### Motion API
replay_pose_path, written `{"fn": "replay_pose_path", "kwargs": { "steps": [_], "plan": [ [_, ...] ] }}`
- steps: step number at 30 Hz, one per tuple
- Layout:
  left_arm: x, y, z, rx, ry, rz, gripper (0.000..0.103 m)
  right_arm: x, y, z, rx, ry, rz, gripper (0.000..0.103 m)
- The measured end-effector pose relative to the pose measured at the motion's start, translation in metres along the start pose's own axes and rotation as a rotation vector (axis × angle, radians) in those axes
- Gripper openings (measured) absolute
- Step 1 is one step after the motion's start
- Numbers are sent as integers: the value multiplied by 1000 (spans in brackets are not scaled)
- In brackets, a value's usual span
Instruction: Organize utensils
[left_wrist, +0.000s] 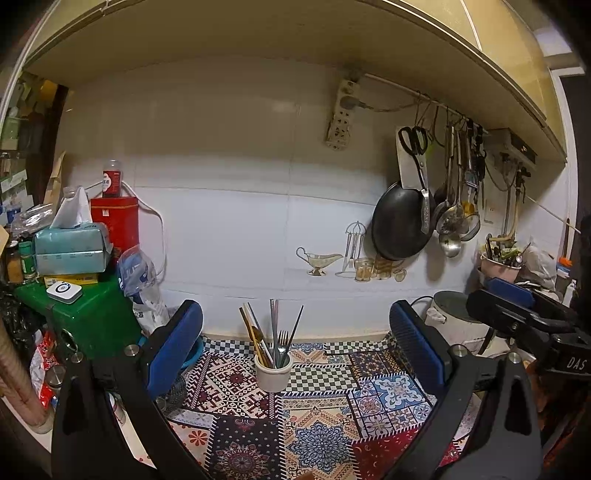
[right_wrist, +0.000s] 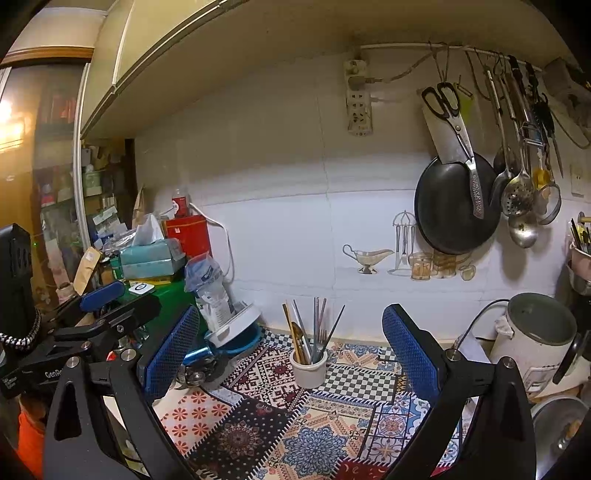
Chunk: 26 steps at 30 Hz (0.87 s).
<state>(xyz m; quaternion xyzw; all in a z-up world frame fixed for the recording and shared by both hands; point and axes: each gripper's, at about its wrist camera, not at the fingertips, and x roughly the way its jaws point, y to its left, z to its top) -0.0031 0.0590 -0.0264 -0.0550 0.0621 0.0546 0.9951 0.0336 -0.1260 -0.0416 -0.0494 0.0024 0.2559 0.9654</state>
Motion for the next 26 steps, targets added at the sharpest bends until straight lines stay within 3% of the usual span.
{"fn": "replay_pose_path", "kwargs": {
  "steps": [26],
  "plan": [
    [2,2,1,-1,-3,12,102,11,-3,0,7,6,-11,99]
  ]
}}
